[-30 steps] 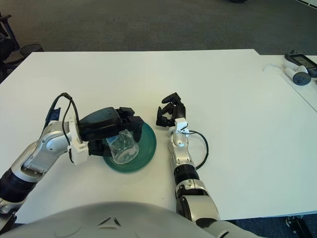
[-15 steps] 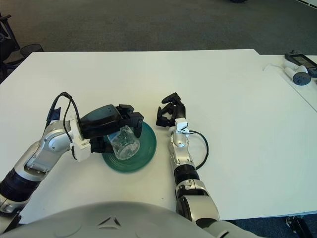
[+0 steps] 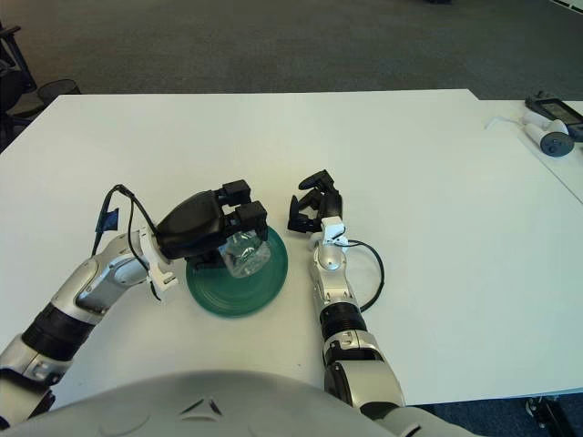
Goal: Put the bottle into the plate.
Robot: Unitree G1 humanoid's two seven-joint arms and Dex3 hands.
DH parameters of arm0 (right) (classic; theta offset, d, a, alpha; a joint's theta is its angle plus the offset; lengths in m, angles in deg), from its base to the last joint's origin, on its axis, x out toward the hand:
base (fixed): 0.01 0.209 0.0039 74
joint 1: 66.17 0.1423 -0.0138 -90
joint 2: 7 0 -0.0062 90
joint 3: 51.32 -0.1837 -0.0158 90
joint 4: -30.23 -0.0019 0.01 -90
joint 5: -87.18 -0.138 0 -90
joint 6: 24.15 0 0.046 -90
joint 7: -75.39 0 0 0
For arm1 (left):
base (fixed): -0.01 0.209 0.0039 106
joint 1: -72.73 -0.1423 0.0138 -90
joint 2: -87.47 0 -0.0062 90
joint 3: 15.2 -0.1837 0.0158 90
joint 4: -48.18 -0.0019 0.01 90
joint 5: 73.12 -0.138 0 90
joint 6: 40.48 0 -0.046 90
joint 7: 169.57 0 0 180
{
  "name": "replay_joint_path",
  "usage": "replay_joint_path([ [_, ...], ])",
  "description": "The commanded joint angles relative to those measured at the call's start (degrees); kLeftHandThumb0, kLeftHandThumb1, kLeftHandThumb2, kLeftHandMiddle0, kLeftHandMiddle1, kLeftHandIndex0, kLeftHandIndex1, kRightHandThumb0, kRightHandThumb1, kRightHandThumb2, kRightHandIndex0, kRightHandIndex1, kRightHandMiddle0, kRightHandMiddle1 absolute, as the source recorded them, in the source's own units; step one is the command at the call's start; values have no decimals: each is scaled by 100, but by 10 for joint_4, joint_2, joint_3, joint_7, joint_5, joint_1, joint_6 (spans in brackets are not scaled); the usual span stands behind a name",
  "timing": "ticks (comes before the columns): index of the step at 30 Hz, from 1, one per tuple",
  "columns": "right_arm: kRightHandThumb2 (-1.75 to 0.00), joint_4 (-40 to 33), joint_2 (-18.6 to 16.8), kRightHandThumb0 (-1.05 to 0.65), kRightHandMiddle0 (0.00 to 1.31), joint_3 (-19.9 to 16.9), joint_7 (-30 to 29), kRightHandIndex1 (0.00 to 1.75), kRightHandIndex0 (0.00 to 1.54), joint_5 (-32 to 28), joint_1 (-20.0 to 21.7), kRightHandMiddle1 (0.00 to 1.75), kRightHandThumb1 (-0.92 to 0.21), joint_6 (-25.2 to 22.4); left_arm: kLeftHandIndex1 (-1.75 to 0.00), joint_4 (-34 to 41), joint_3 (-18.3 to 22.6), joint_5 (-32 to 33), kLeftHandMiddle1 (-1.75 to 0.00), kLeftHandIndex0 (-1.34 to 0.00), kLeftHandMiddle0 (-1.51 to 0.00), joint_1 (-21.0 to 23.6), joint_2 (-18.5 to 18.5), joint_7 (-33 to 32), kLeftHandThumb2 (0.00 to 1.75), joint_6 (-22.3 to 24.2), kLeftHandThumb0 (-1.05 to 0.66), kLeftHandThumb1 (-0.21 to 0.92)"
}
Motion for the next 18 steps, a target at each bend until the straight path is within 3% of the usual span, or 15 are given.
replay_joint_path([
  [1, -156, 64, -13, 0, 54, -21, -11, 168, 81, -25, -75, 175, -9, -36, -54, -24, 13, -52, -17, -2, -16, 26, 15, -57, 72, -30, -73, 91],
  [6, -161, 84, -18, 0, 58, -25, -21, 168, 84, -31, -78, 175, -5, 13, -28, -41, 5, -110, -3, 0, -10, 42, 23, -107, 77, -40, -89, 92],
  [11, -164, 127, -15, 0, 61, -35, 2, 167, 86, -53, -69, 175, -1, 66, -19, -61, -7, -136, 0, 0, -7, 59, 31, -127, 78, -49, -99, 92],
  [18, -166, 162, -4, 0, 63, -35, -15, 166, 87, -31, -49, 175, 1, 57, -15, -63, -6, -138, 0, 0, -6, 62, 39, -124, 76, -49, -104, 92],
])
